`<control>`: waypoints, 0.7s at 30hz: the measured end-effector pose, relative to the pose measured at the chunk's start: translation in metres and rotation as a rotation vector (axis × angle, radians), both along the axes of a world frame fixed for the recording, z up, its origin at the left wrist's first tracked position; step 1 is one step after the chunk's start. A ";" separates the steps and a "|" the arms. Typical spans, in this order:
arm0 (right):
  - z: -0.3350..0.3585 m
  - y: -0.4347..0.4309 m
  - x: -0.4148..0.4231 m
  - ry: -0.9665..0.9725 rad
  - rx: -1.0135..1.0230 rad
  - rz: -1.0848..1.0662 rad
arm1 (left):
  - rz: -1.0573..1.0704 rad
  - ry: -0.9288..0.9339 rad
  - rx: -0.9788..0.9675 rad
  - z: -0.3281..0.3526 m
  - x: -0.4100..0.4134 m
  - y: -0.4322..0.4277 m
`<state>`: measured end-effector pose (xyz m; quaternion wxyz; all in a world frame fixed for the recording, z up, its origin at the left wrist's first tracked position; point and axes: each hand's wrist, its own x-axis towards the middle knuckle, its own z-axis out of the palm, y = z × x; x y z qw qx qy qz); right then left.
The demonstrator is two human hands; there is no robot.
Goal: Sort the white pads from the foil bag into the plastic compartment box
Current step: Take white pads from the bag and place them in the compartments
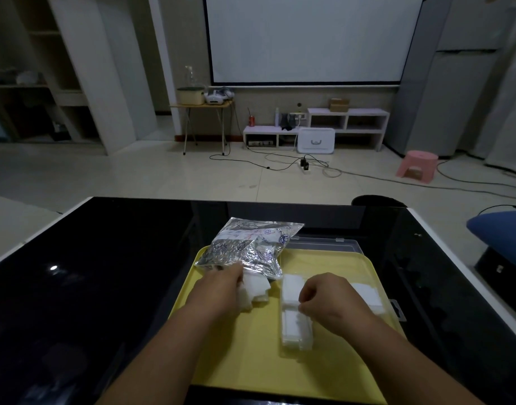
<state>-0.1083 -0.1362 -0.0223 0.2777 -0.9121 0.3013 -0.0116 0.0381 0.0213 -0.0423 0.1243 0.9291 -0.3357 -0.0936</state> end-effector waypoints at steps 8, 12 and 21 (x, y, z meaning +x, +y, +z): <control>-0.001 -0.002 -0.001 -0.056 0.034 0.000 | -0.020 0.136 -0.198 0.007 0.006 0.000; 0.000 -0.002 -0.001 -0.129 0.123 0.002 | 0.023 0.318 -0.462 0.008 0.005 -0.003; 0.014 0.006 -0.002 -0.427 0.580 -0.097 | 0.113 0.732 -0.780 0.017 -0.007 -0.013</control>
